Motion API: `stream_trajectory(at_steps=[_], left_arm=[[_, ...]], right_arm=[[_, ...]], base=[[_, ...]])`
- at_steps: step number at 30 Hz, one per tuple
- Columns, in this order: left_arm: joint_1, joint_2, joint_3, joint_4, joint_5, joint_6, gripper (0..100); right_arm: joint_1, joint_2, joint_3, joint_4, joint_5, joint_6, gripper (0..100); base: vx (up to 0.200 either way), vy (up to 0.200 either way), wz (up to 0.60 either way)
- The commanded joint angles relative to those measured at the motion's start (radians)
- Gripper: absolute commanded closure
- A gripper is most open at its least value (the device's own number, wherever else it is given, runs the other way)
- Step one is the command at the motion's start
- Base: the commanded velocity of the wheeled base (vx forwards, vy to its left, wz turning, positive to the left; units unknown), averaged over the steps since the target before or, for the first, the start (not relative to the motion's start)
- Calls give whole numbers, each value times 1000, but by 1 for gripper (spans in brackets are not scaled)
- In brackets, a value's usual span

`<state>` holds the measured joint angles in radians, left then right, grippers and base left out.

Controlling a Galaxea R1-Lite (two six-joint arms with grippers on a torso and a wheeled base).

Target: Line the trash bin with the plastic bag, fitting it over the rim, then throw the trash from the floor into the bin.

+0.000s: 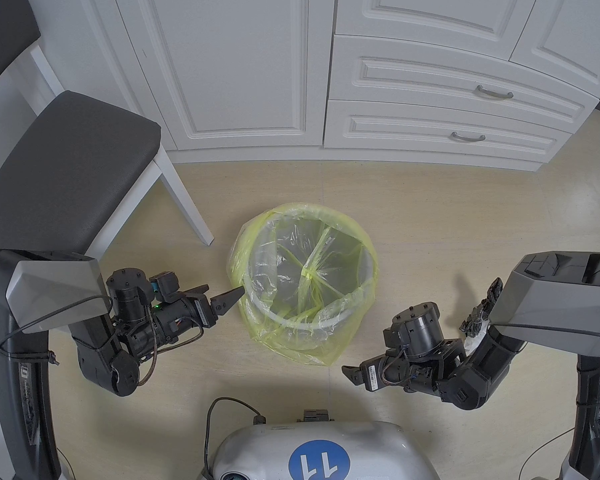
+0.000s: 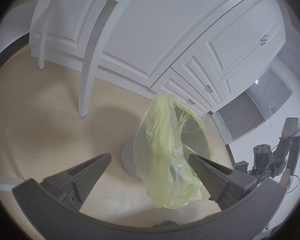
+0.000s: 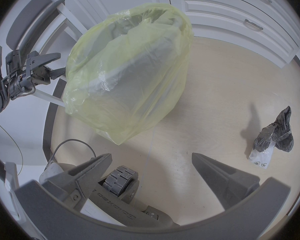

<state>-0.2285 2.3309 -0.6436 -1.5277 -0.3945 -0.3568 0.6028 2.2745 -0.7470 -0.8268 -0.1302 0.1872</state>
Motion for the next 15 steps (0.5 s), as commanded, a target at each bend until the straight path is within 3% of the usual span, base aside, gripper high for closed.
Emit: stream_trajectory(at_steps=[1, 15], left_arm=[[5, 19, -18, 7, 2, -2, 0], [40, 88, -73, 14, 9, -5, 0]], right_arm=[[0, 7, -2, 0, 0, 0, 0], [0, 3, -3, 0, -2, 1, 0]], base=[[0, 0, 0], [0, 0, 0]])
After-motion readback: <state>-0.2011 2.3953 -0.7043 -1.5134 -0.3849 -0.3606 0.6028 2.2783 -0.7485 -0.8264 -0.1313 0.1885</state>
